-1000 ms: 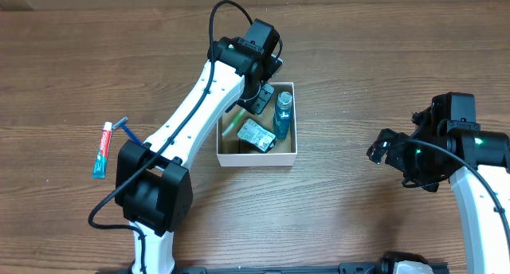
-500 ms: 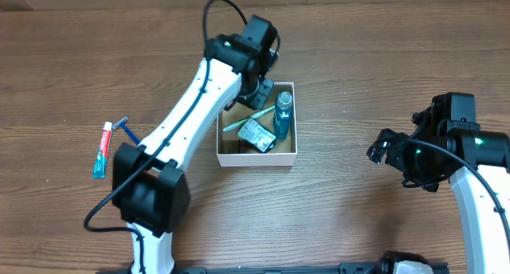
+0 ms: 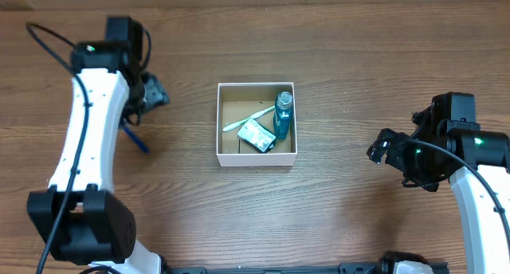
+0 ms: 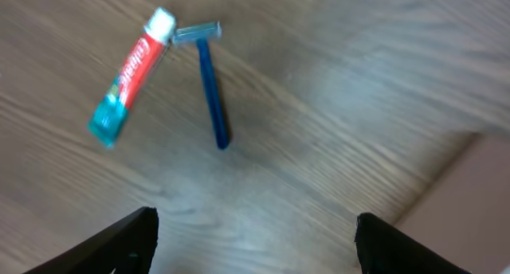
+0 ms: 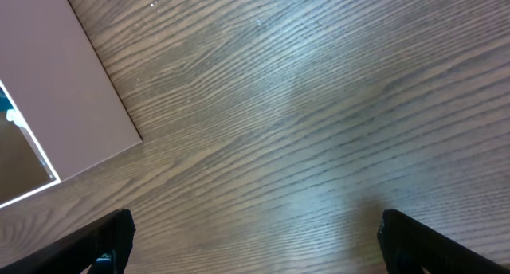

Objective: Pack container
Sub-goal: 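Move left gripper to the blue razor and grasp it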

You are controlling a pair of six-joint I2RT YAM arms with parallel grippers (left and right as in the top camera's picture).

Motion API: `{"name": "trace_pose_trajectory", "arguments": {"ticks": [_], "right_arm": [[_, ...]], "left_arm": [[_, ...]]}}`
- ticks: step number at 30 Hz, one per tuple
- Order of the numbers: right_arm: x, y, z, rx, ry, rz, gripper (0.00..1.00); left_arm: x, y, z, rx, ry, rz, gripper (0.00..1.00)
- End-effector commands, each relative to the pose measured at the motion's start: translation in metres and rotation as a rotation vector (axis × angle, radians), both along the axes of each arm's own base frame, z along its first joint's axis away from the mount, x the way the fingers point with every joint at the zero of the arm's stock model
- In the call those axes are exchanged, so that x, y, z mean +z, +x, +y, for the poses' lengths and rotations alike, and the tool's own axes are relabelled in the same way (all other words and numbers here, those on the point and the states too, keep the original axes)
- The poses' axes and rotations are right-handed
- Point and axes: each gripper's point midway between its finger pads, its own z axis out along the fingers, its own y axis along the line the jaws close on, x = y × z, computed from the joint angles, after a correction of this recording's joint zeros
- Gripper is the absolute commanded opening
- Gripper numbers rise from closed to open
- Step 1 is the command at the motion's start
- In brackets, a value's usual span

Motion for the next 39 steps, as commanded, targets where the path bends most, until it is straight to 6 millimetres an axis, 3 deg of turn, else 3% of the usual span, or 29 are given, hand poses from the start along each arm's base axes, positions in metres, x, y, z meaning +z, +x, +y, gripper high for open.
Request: {"name": "trace_pose_trajectory", "arguments": {"ticks": [1, 3, 7, 14, 24, 26, 30, 35, 37, 39], "right_arm": [[0.001, 0.000, -0.001, 0.001, -0.011, -0.005, 1.00], [0.000, 0.000, -0.002, -0.001, -0.018, -0.004, 1.00], [0.000, 0.000, -0.002, -0.001, -0.018, -0.002, 1.00], [0.000, -0.002, -0.002, -0.001, -0.017, 0.006, 1.00], [0.000, -0.003, -0.003, -0.002, -0.024, 0.008, 1.00], [0.000, -0.003, -0.003, -0.002, -0.024, 0.007, 1.00], [0.000, -0.003, -0.003, -0.002, -0.024, 0.007, 1.00], [0.000, -0.002, -0.003, -0.002, -0.024, 0.004, 1.00], [0.000, -0.002, -0.003, -0.003, -0.024, 0.003, 1.00], [0.000, -0.002, -0.003, -0.002, -0.025, 0.003, 1.00]], "left_arm": [[-0.057, -0.020, 0.009, 0.092, -0.055, 0.079, 0.82], [-0.077, -0.030, 0.022, 0.133, -0.056, 0.115, 0.82], [-0.092, -0.030, 0.038, 0.133, -0.073, 0.117, 0.83], [-0.132, -0.005, 0.043, 0.095, -0.130, 0.076, 0.84], [-0.177, -0.013, 0.047, 0.119, -0.148, 0.169, 0.83], [-0.177, -0.015, 0.047, 0.120, -0.150, 0.177, 0.72], [-0.177, -0.017, 0.046, 0.120, -0.151, 0.187, 0.26], [-0.171, -0.015, 0.046, 0.119, -0.150, 0.187, 0.04], [-0.163, -0.010, 0.048, 0.118, -0.141, 0.184, 0.04], [-0.138, 0.004, 0.051, 0.116, -0.136, 0.170, 0.04]]}}
